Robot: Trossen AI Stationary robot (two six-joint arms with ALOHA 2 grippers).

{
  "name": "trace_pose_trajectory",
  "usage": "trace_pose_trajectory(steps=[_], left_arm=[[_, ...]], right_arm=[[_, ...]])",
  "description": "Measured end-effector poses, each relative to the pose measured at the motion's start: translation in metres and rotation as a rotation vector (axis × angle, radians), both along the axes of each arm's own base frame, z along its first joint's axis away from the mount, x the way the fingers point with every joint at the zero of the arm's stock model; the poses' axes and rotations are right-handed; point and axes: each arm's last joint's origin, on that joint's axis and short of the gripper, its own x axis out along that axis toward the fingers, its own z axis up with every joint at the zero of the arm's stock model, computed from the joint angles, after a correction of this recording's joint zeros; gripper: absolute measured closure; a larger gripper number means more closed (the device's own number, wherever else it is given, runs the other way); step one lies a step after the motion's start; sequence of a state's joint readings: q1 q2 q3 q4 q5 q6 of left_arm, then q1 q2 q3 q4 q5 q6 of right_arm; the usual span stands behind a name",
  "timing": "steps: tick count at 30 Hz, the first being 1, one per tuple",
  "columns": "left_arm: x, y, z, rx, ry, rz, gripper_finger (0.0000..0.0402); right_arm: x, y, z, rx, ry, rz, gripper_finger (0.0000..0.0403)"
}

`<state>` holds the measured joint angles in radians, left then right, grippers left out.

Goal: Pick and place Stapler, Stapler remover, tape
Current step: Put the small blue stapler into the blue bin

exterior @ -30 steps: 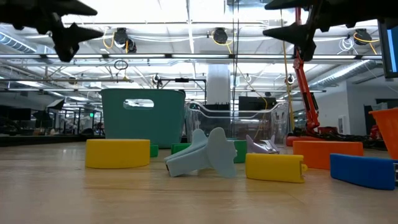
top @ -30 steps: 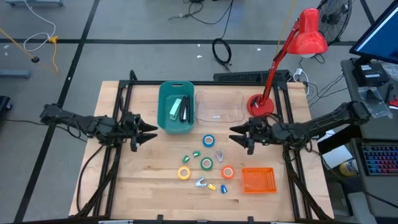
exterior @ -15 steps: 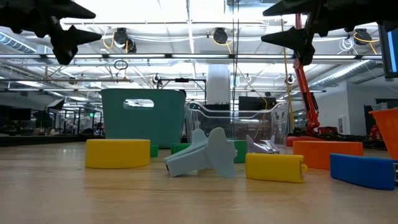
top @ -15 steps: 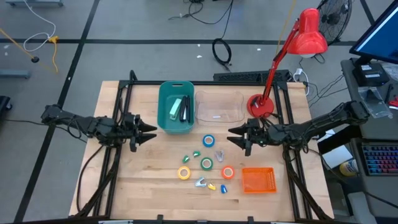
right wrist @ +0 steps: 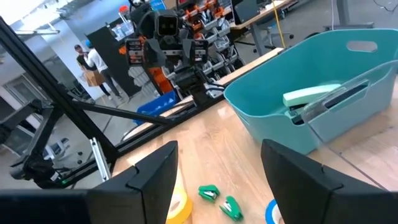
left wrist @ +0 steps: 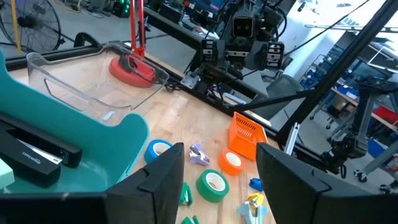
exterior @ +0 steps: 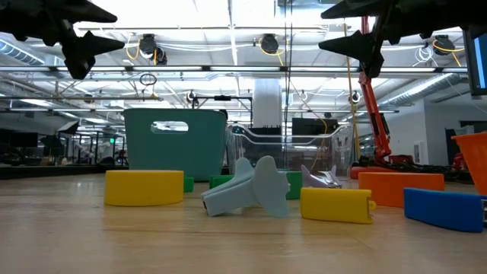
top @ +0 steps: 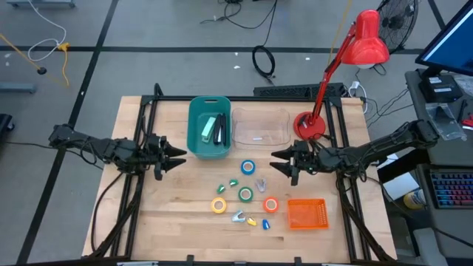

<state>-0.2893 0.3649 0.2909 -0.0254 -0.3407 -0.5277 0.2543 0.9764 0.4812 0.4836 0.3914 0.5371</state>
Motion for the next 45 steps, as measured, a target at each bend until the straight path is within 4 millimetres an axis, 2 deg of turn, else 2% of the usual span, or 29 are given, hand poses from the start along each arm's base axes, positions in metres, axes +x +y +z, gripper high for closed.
trace_pose_trajectory(steps=[8, 21, 26, 32, 39, 45], left_arm=[[0.000, 0.000, -0.001, 0.028, 0.014, -0.011, 0.0201], [-0.001, -0.001, -0.005, 0.038, 0.055, -0.033, 0.0201], [-0.001, -0.002, -0.005, 0.059, 0.055, -0.068, 0.0201], [-0.001, -0.002, -0.006, 0.058, 0.058, -0.092, 0.0201], [-0.001, -0.002, -0.006, 0.069, 0.064, -0.093, 0.0201], [-0.001, -0.002, -0.006, 0.081, 0.064, -0.095, 0.0201]], right_arm=[[0.005, 0.011, 0.018, -0.028, -0.043, 0.050, 0.0179], [0.040, 0.027, 0.038, -0.116, 0.322, 0.076, 0.0179], [0.052, 0.032, 0.036, -0.122, 0.400, 0.129, 0.0179], [0.069, 0.043, 0.031, -0.080, 0.496, 0.278, 0.0179], [0.080, 0.067, 0.022, 0.014, 0.731, 0.461, 0.0179], [0.090, 0.088, 0.019, 0.119, 0.817, 0.555, 0.0179]])
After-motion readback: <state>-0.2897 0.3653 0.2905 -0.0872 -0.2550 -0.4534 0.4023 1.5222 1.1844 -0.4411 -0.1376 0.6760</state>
